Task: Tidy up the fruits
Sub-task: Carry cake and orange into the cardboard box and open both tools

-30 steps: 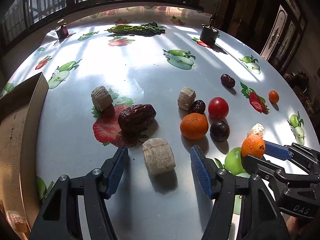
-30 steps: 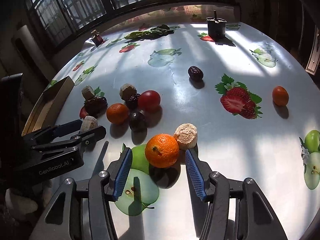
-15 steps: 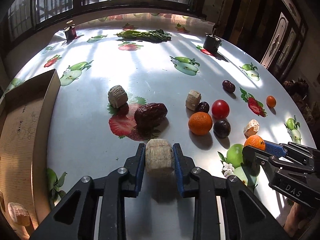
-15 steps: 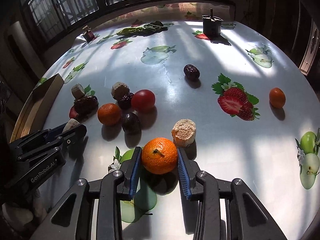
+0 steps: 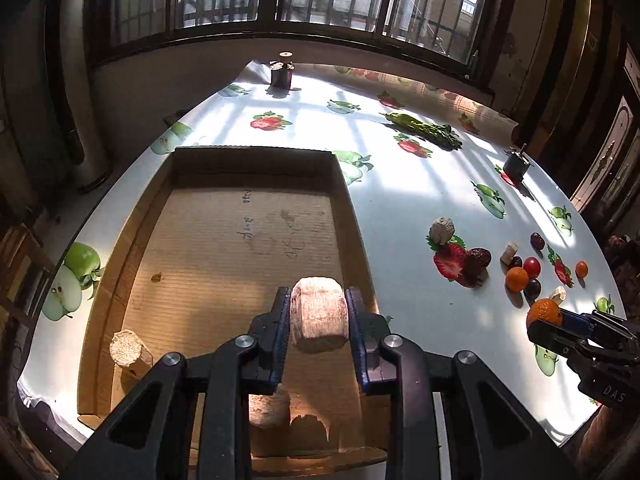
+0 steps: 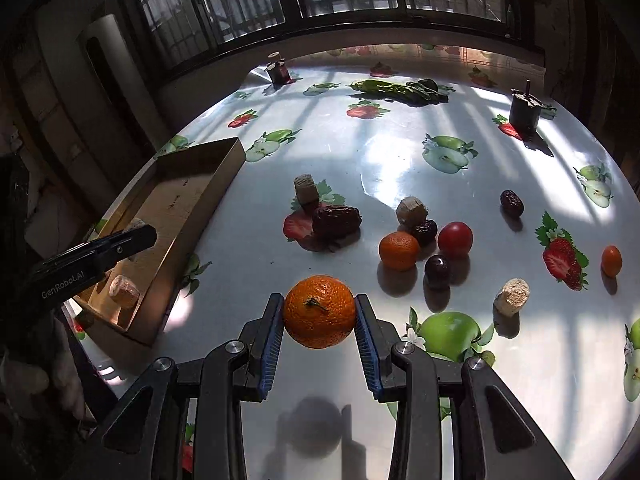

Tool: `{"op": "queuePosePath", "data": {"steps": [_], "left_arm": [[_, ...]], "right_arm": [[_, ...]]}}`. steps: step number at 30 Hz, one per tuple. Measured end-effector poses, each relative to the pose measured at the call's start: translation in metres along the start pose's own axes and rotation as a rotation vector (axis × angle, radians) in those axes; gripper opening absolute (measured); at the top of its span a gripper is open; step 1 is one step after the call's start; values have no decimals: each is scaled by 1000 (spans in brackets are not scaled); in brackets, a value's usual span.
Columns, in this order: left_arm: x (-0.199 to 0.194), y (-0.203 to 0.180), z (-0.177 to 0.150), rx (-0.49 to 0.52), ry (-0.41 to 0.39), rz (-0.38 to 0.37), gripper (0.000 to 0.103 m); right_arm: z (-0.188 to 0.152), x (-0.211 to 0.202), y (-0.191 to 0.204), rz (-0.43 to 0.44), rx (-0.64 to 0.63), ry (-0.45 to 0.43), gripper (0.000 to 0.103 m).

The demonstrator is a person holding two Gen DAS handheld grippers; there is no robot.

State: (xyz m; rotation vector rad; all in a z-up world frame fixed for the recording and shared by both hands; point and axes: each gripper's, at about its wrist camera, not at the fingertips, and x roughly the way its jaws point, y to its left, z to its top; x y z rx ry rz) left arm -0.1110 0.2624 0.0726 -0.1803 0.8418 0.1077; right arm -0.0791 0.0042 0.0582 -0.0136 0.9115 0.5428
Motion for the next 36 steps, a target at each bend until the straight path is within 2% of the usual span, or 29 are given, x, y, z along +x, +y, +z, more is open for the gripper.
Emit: {"op": "queuePosePath", "data": {"steps": [3,8,11,15,20,25,27,30,34,36], "left_arm": [[3,45,8,-36,14,97,26],[22,97,16,-91,61,187,26],[35,116,13,-112,114,190,26],[36,116,12,-92,113,177,26],[42,117,8,-98,126,141,26],[39,118,5,-121,118,115,28],[30,116,5,-122,97,119,32],[5,107,4,-100,24,171,45],[-37,87,2,-83,-107,285,67],[-55,76,-1,-82,-165,328,73]], "right_arm": [[11,15,41,67,-71,4,38],[31,50,109,173,-169,31,38],[40,75,140,219,-208,78,38],[46,107,167,220,-247,133,38],[47,137,180,220,-253,193,38],[44,148,182,192,-273,201,39],[44,150,182,186,-275,197,39],[44,148,181,191,-269,189,40],[47,125,173,202,-238,121,49],[46,107,165,195,-218,75,54]]}}
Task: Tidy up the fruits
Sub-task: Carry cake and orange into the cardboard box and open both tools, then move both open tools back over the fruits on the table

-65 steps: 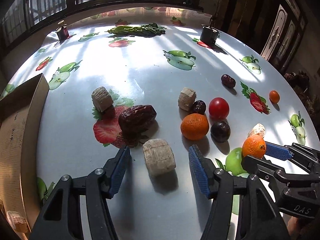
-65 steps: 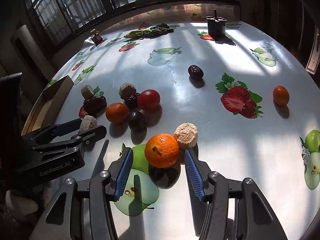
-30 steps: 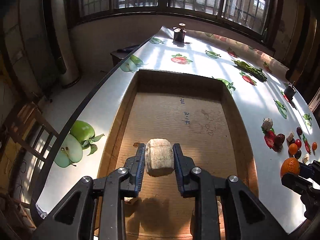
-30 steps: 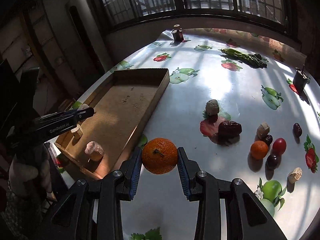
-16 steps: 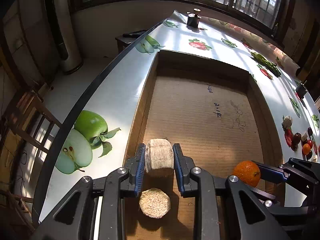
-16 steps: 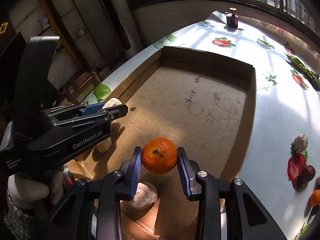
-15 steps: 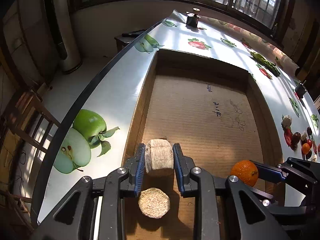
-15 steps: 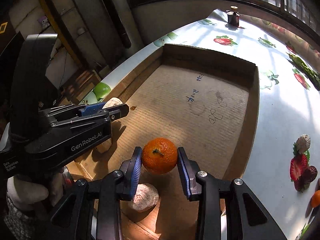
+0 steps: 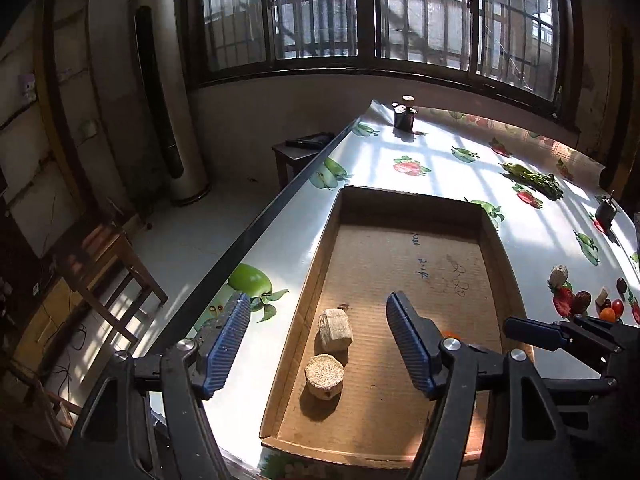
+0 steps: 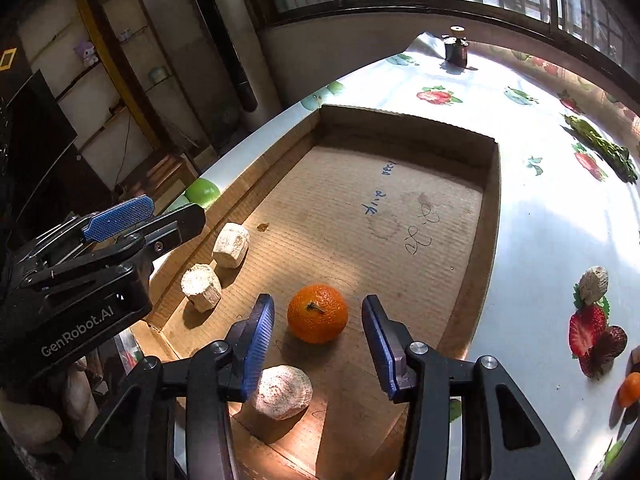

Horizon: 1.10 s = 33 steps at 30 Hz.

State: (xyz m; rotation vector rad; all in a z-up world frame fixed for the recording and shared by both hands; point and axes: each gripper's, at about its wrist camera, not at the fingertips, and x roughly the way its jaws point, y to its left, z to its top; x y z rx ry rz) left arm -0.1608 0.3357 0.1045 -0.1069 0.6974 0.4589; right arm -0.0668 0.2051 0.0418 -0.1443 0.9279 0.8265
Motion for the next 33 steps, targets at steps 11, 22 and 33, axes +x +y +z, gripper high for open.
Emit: {"op": "queuePosePath", "data": {"steps": [11,22,33], "left_arm": [[-57,-62,-7,121,-112,28,76],[-68,-113,-16,212,-83,-62,80],[-14,-208,-44,308,130,-326,80]], "right_arm": [[-48,-83,-52,-85,106,-134,73],[-96,-150,-148,-227,248,-193,74],[-142,-216,-281,-406,532,-224,76]]}}
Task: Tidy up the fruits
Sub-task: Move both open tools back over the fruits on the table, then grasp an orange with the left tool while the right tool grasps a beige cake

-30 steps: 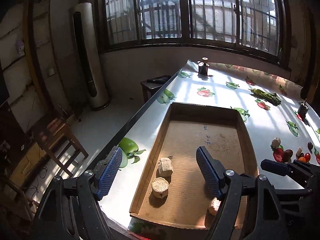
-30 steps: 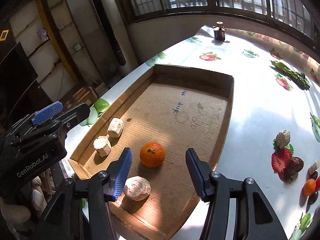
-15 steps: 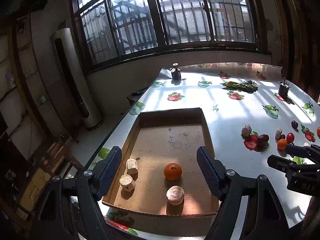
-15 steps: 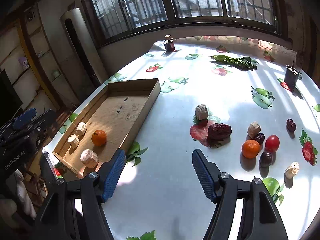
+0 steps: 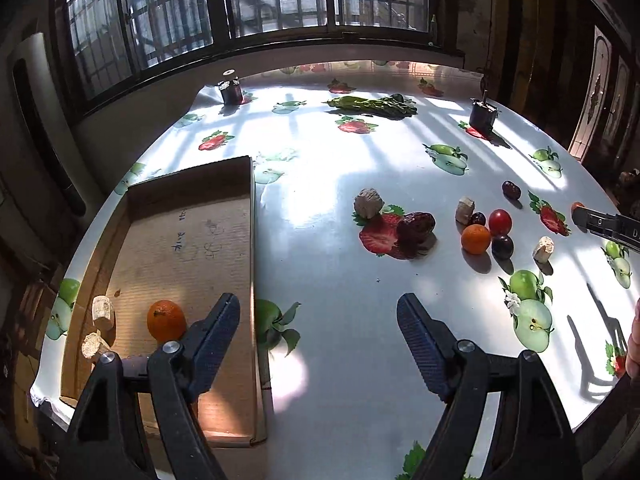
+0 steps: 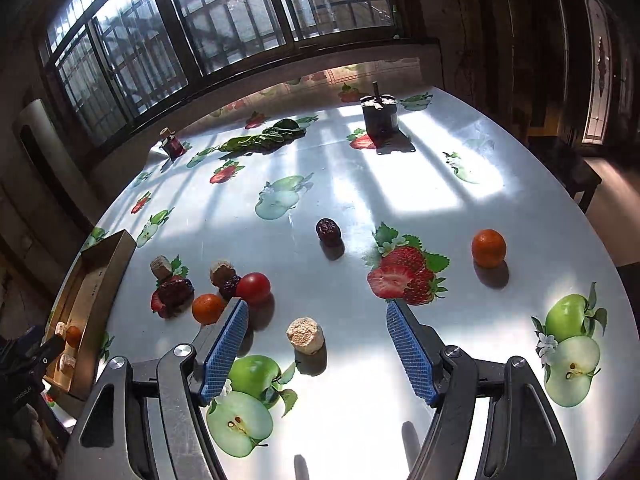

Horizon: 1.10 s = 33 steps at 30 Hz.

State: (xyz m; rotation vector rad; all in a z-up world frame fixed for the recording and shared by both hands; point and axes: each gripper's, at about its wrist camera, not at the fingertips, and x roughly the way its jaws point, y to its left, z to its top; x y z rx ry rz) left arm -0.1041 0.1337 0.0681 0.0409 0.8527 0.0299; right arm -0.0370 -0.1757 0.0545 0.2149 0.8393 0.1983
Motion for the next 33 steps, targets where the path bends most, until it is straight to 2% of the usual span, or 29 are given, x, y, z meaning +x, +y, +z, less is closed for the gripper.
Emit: {"op": "queuePosePath", "data": {"steps": [6,7,9,10,14,19,25,29,30,31,33], "left_arm": [[29,-56,16,106,7,-148,80],[33,-64,19,128,1,-166,80],[45,-80,26,164,7,-178,74],[51,-85,28,174,14,-191,68],[82,-98,36,176,74,-249,44],[101,-105,43,151,105,-348,41],[98,-116,48,184,85,-345,41],[103,-122,51,189,87,-321,41],[105,-122,50,188,88,-305,38],[107,-122,49,185,103,-297,28],[107,-117,47,160,102,-306,28]], "right_arm": [[-7,31,10,7,-56,75,76],[-10,38,15,2,-80,87,72],[-14,47,23,-6,-114,105,61],[-15,51,25,-6,-128,112,56],[-19,58,31,-18,-170,123,49],[-22,61,30,-29,-192,132,49],[-22,60,32,-34,-203,124,49],[-24,60,35,-54,-225,120,38],[-24,60,36,-56,-228,121,36],[-25,59,36,-59,-228,121,31],[-26,58,34,-52,-217,124,28]]}}
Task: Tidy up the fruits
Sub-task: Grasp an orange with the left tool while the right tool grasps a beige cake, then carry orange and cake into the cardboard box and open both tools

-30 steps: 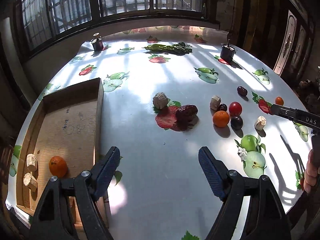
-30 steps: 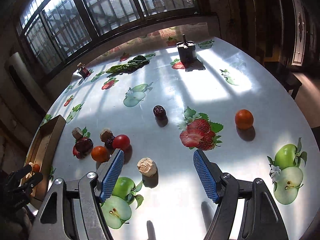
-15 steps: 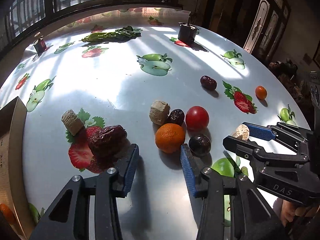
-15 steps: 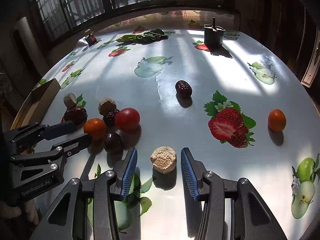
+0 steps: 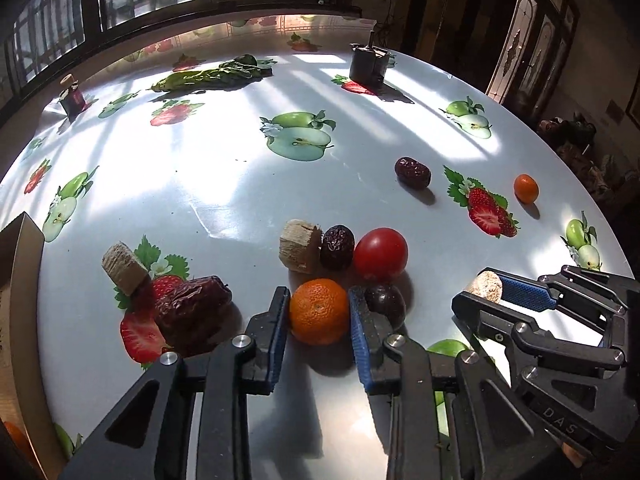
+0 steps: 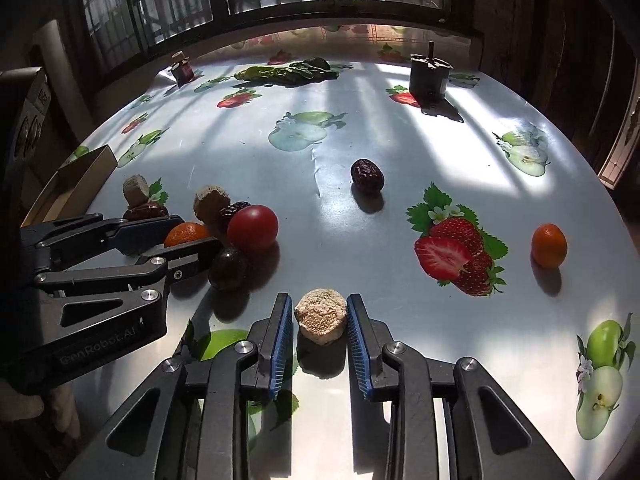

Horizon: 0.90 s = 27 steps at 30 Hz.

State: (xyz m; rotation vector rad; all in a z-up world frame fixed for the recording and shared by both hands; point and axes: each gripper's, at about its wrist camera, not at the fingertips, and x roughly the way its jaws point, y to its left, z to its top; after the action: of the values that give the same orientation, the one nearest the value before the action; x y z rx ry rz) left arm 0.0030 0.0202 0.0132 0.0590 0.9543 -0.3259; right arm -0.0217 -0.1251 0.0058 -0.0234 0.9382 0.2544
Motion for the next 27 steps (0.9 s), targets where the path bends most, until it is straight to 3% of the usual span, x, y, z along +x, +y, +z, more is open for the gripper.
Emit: {"op": "queuePosePath", "data": {"steps": [5,12,16,20,27], "left_arm": [[-24,7,-9,-41,-41,34,27],[-96,37,-30,-80,-147,75,28],[-135,84,-40,-136,-184,130,28],[-162,155,-53,-219,-192,259,28],[-163,261,-75,-362,-128,439,28]], "right_arm": [[-1,-15,2,5,-5,-20,28],[2,-49,25,76,-32,-84,28],[12,-58,58,138,-66,-89,28],[25,-60,109,236,-118,-82,28],[46,-33,227,367,-262,-36,28]]}}
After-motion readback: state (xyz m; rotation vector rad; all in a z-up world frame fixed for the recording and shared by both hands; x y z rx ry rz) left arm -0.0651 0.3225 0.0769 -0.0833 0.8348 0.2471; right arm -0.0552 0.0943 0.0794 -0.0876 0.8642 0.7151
